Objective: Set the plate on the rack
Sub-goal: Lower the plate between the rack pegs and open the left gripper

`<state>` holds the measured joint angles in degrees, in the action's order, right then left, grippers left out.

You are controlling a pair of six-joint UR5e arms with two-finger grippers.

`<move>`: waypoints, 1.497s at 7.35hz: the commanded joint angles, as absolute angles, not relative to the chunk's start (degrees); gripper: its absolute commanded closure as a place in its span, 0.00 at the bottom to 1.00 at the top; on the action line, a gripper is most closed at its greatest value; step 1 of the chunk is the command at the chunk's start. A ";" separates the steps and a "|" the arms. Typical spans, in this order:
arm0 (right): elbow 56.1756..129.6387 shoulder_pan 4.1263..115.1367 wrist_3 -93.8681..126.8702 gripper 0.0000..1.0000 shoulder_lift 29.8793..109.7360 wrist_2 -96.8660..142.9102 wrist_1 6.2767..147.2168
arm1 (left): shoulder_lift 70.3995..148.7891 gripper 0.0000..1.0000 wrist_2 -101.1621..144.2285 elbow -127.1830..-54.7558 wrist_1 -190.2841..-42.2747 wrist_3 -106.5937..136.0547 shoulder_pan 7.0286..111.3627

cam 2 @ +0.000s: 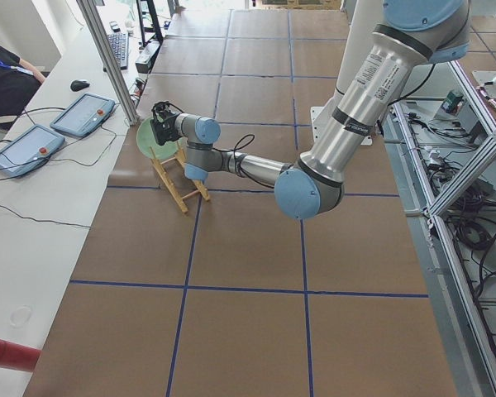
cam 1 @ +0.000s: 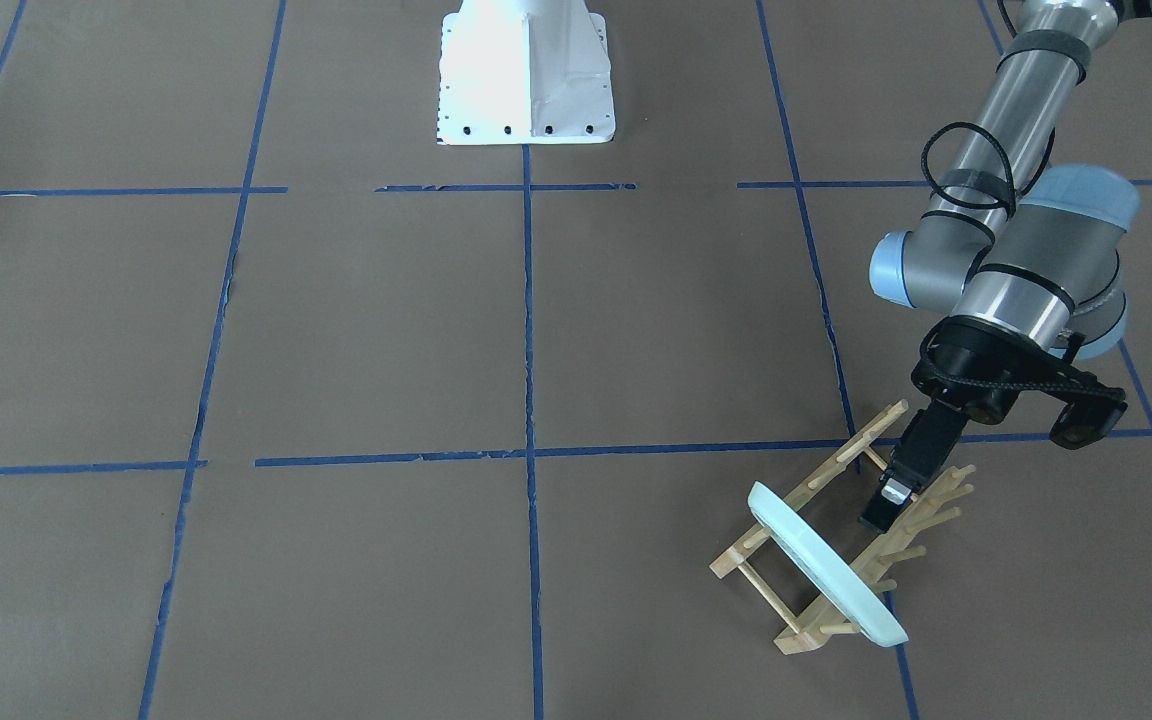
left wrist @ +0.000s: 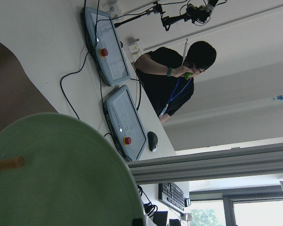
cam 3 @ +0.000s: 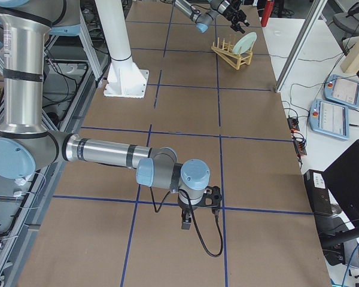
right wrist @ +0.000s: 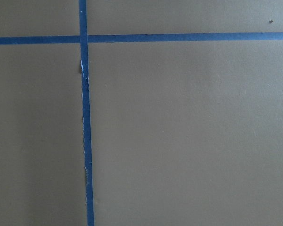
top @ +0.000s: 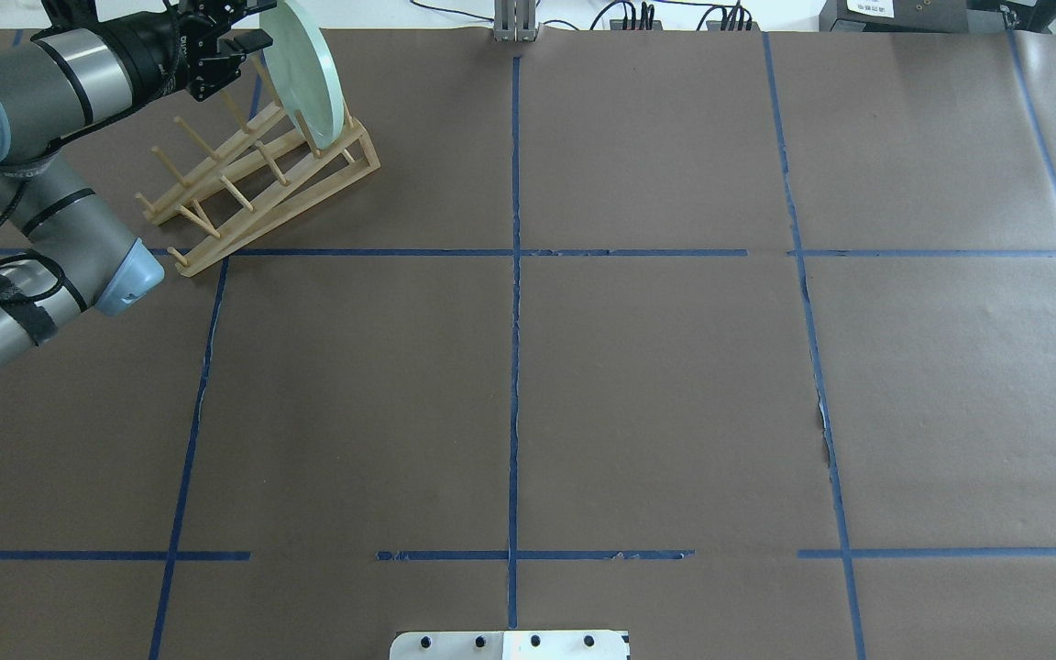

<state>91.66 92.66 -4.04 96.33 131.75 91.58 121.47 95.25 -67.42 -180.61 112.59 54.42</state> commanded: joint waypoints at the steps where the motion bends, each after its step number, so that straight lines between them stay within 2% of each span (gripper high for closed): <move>1: 91.67 92.72 -4.04 0.00 96.33 131.75 91.58 | 121.38 0.00 95.36 -67.50 -180.62 111.02 54.49; 3: 91.67 92.72 -4.04 0.00 96.33 131.75 91.58 | 120.94 0.00 96.23 -69.94 -179.66 103.57 54.93; 5: 91.67 92.72 -4.04 0.00 96.33 131.75 91.58 | 117.87 0.00 102.70 -76.26 -172.31 97.16 57.38; 9: 91.67 92.64 -3.96 0.00 96.33 131.75 91.58 | 108.31 0.00 113.26 -95.49 -145.88 71.35 63.52; 11: 91.67 92.64 -4.04 0.00 96.33 131.75 91.58 | 105.74 0.00 115.14 -100.96 -132.26 56.32 67.13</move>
